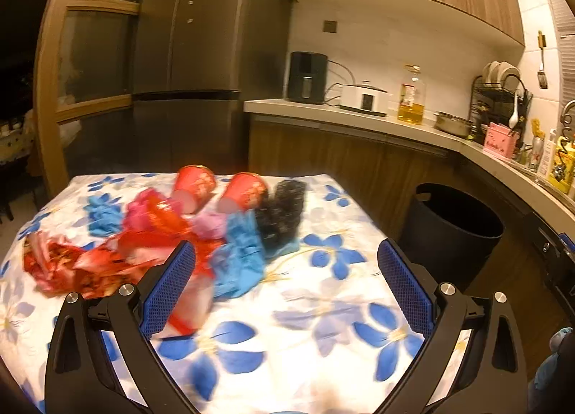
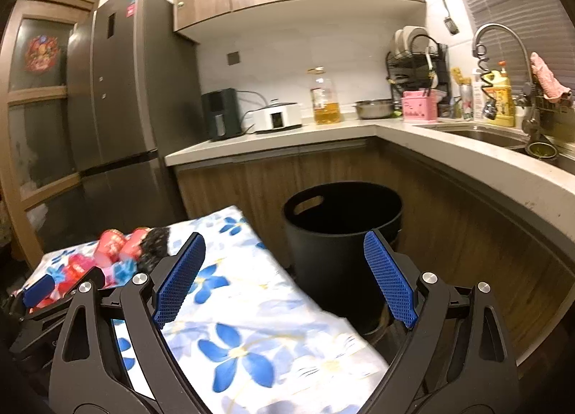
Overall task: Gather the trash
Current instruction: 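Grasp a red printed bag with the left tool while the right tool grasps another red bag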
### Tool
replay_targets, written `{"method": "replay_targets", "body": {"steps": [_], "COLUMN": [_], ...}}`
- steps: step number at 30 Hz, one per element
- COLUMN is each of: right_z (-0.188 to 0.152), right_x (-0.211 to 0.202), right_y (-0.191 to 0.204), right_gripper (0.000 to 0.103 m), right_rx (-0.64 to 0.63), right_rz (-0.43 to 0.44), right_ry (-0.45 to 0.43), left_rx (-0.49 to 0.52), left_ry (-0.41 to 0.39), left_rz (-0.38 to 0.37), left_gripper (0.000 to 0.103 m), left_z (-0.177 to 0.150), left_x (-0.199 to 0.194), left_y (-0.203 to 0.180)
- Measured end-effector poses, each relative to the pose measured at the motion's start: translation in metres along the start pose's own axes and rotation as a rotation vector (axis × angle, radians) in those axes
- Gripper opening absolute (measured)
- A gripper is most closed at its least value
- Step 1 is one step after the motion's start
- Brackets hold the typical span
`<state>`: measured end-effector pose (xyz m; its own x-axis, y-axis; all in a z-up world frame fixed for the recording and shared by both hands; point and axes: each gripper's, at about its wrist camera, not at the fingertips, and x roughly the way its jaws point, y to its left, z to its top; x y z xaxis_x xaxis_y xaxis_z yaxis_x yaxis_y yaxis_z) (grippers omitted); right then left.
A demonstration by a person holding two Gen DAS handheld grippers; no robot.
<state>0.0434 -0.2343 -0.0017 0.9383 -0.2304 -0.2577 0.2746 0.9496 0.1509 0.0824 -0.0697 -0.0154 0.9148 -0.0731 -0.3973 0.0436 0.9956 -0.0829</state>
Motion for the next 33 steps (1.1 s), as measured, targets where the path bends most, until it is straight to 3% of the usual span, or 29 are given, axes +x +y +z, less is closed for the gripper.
{"method": "replay_targets", "body": {"steps": [9, 21, 33], "right_z": [-0.025, -0.069, -0.089], "right_x": [0.0, 0.02, 0.045], "right_y": [0.054, 0.147, 0.196], "right_gripper": [0.089, 0.088, 0.084], "right_rx": [-0.047, -0.126, -0.147], "right_rz": [0.1, 0.353, 0.535], "right_ry": [0.016, 0.107, 0.199], "left_rx": [-0.051, -0.12, -0.22], "left_ry": [-0.005, -0.025, -0.044], "left_rz": [0.109, 0.273, 0.347], "left_gripper": [0.097, 0.097, 0.097], "left_z": [-0.012, -0.023, -0.025], "left_x": [-0.014, -0.03, -0.035], "left_y": [0.063, 0.133, 0.184]}}
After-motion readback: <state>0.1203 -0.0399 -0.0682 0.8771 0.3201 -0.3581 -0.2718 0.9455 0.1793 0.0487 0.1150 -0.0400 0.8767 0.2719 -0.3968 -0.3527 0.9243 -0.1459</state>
